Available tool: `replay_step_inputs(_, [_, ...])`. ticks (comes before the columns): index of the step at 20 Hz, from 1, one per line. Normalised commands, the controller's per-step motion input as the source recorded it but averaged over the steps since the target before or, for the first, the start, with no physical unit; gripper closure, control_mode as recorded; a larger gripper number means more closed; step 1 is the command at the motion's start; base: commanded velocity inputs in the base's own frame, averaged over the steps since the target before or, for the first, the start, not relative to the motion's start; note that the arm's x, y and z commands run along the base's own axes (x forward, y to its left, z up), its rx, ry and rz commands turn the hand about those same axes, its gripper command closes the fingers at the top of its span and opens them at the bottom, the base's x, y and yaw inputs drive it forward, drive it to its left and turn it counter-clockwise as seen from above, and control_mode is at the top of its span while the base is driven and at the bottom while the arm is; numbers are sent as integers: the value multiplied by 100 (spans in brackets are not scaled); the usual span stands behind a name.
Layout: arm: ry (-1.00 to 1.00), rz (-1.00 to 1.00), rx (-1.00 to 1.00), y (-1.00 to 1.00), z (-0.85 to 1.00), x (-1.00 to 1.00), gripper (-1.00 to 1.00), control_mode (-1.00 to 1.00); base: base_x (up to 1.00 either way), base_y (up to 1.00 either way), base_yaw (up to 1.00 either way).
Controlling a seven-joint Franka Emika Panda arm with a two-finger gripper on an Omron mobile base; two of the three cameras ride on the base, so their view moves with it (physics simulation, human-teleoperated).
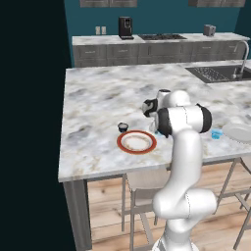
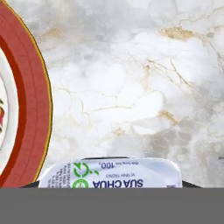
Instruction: Place two yogurt containers on each plate.
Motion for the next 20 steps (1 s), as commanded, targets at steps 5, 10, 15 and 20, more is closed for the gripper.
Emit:
replay_step_inputs(5, [0,-8,0,39,55,-61,100,-100,0,0,0])
replay_step_inputs(10, [0,-22,0,80,13,-61,100,-100,0,0,0])
replay_step_inputs(15, [-1,-27,-1,82,-3,-36,100,-100,0,0,0])
replay_step_inputs(20, [0,-21,-19,-2,-13,23,100,-100,0,0,0])
